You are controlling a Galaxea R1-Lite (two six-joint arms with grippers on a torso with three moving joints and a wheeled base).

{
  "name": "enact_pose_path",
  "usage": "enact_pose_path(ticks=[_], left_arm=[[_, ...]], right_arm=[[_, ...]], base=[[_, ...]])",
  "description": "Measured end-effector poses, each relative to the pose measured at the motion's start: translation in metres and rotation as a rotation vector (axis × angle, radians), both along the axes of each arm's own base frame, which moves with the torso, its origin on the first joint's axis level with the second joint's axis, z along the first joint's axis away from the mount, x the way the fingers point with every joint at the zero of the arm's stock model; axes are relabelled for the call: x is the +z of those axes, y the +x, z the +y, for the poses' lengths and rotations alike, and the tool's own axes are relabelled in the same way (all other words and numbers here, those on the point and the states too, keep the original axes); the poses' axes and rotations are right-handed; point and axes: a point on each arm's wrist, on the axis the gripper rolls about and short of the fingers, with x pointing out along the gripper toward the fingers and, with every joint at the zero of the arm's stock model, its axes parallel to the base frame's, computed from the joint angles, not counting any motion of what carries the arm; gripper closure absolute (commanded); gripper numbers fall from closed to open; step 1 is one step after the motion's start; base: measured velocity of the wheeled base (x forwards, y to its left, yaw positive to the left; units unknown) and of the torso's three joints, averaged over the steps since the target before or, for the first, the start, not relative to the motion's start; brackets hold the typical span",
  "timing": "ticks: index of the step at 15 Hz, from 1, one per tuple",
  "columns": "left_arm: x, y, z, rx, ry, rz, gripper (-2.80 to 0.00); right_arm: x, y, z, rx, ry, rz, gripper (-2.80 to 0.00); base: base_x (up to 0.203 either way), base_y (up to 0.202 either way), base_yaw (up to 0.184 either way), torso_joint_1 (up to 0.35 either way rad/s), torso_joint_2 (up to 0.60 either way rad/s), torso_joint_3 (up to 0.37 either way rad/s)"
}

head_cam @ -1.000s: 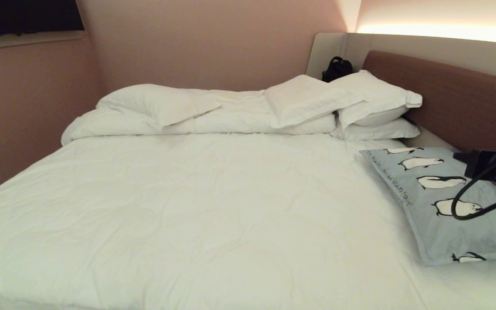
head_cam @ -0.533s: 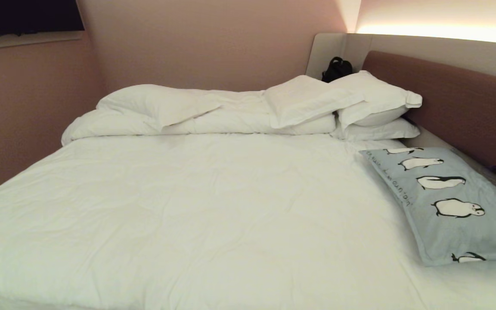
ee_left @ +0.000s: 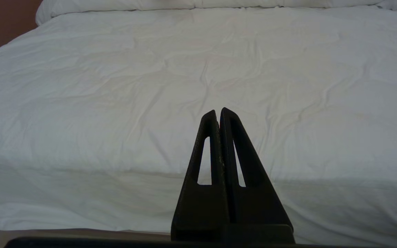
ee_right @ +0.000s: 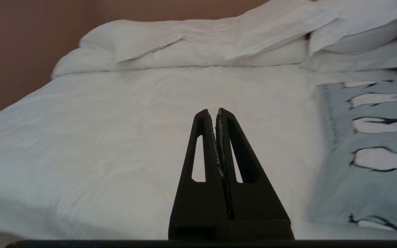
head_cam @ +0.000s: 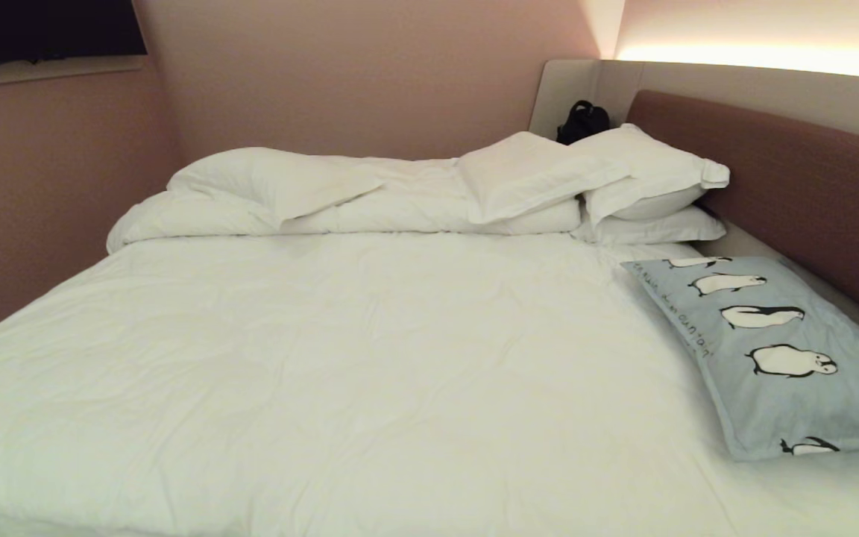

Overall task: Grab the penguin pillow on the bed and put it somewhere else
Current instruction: Pick up the pillow

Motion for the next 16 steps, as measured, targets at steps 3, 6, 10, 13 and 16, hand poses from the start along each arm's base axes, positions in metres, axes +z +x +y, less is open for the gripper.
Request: enact_pose_path(ticks=[3, 6, 10, 13, 16], left_arm=[[0.0, 0.0, 0.0, 0.0, 0.0, 0.0, 0.0], [0.0, 0.0, 0.0, 0.0, 0.0, 0.0, 0.0], [0.0, 0.0, 0.0, 0.0, 0.0, 0.0, 0.0], [0.0, 0.0, 0.0, 0.0, 0.0, 0.0, 0.0], [0.0, 0.0, 0.0, 0.0, 0.0, 0.0, 0.0]], right_arm=[[-0.011, -0.028, 0.005, 0.113, -0.003, 0.022, 0.0], [-0.025, -0.055, 0.006, 0.205, -0.004, 0.028, 0.0], [-0.051, -0.077, 0.005, 0.187, -0.011, 0.051, 0.0], [-0.069, -0.09, 0.004, 0.132, -0.018, 0.034, 0.0], [-0.085, -0.097, 0.002, 0.064, -0.016, 0.005, 0.0]], base=[[0.0, 0.0, 0.0, 0.0, 0.0, 0.0], [0.0, 0.0, 0.0, 0.0, 0.0, 0.0], [0.0, 0.0, 0.0, 0.0, 0.0, 0.0], [0.0, 0.0, 0.0, 0.0, 0.0, 0.0], [0.0, 0.0, 0.0, 0.0, 0.0, 0.0]])
